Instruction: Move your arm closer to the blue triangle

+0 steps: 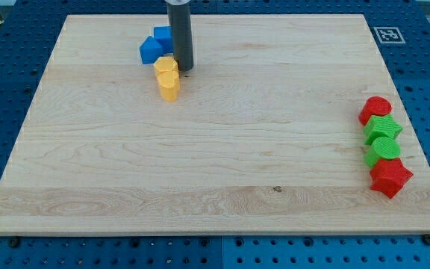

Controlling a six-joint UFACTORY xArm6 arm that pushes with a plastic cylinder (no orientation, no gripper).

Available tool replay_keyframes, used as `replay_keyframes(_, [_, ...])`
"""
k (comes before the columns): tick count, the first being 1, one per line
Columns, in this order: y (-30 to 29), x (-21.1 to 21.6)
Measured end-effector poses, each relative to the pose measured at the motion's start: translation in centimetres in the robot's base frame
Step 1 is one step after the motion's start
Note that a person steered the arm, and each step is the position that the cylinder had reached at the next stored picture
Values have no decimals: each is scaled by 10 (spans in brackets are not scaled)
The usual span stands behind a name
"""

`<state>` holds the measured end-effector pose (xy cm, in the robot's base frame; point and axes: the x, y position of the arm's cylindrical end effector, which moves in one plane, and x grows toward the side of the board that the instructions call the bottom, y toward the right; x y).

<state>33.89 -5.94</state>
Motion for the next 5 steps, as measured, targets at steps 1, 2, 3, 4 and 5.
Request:
replay_keyframes(1, [9, -1])
replay_keyframes(2, [21, -16])
replay_keyframes(3, [36, -40])
replay_keyframes(4, [41, -75])
replay_keyframes(5, [13, -112])
